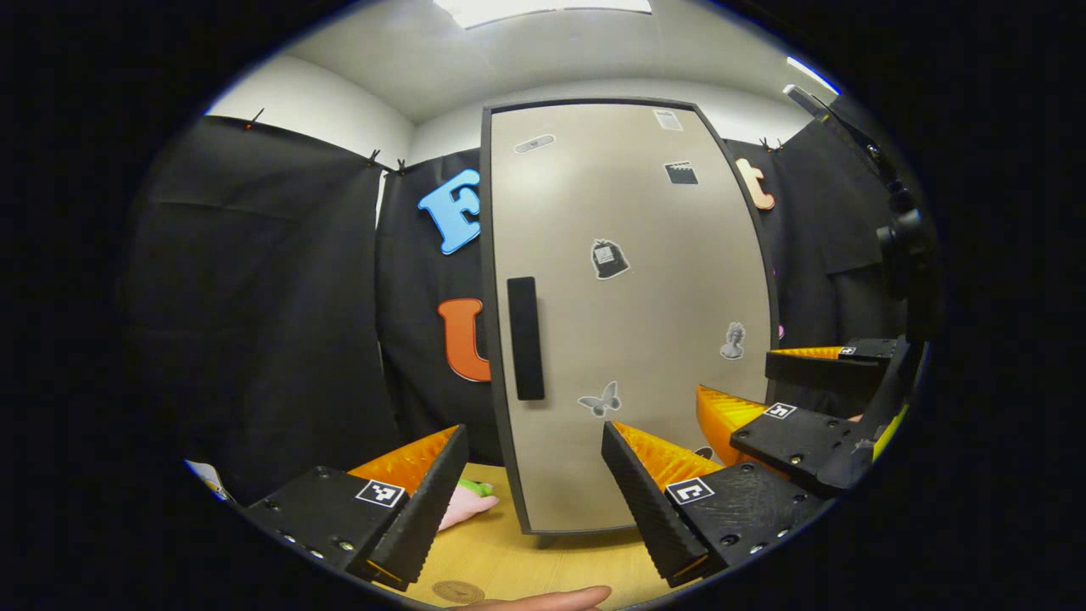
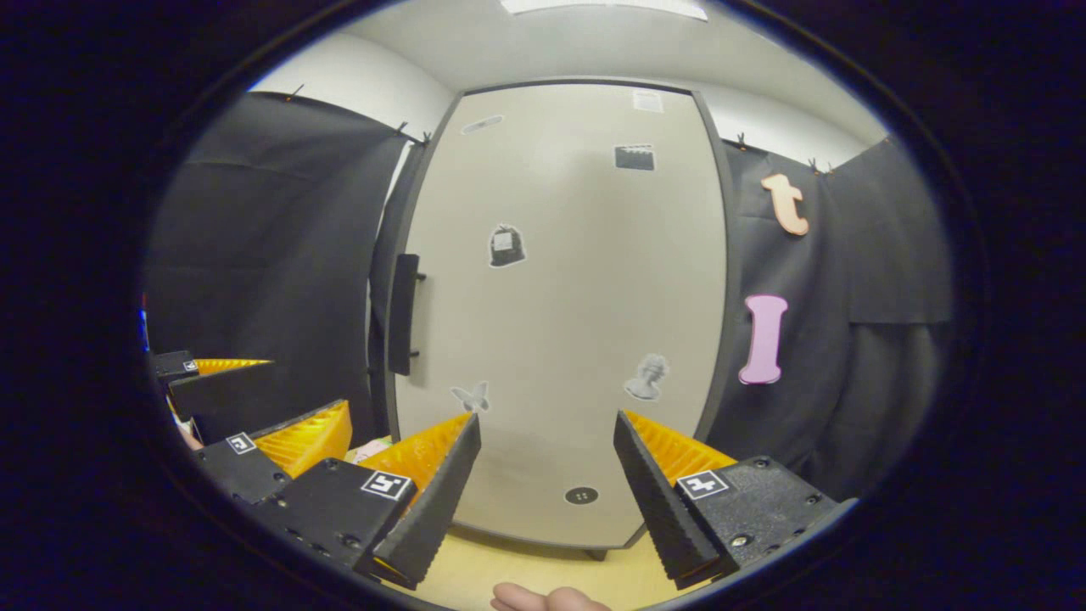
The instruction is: Open the cabinet door with the right hand, grasp the bottle in the cabinet with the left hand and place it on the coaster, then close the cabinet door with the right hand.
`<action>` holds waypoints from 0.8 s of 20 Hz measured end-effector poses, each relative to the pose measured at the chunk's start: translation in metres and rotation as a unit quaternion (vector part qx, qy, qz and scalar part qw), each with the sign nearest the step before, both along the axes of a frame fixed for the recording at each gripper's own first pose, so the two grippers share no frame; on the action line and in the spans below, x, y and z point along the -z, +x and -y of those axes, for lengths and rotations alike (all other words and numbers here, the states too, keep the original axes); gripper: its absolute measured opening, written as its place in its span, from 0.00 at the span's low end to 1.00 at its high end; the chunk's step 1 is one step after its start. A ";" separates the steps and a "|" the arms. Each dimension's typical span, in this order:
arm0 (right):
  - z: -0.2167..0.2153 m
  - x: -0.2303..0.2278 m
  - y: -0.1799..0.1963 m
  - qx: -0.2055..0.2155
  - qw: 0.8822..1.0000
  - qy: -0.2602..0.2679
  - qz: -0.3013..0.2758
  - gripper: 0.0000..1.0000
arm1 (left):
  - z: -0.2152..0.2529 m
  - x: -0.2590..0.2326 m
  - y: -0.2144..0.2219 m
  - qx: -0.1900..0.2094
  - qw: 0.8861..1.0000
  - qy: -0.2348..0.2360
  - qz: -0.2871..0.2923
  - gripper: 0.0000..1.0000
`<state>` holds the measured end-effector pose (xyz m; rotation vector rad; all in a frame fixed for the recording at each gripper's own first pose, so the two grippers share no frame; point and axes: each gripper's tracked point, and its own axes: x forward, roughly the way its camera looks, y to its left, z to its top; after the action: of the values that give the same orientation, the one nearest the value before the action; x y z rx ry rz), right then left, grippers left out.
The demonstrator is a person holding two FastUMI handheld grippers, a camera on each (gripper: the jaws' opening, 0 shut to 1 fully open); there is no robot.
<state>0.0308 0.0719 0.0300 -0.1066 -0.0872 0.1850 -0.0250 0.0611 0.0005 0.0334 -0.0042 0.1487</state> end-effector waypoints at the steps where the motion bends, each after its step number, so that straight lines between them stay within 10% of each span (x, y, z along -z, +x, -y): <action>1: -0.011 -0.004 0.005 -0.012 1.000 -0.006 0.005 0.99 | -0.011 0.002 -0.005 -0.015 1.000 0.001 -0.003 0.96; 16: -0.150 -0.041 0.085 -0.096 0.991 -0.058 0.078 1.00 | -0.146 0.042 -0.096 -0.230 0.970 0.005 -0.084 0.96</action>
<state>0.1159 0.2222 0.0711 -0.2290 -0.2425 0.3753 -0.1211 0.2075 -0.0412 0.0564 0.1731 0.6104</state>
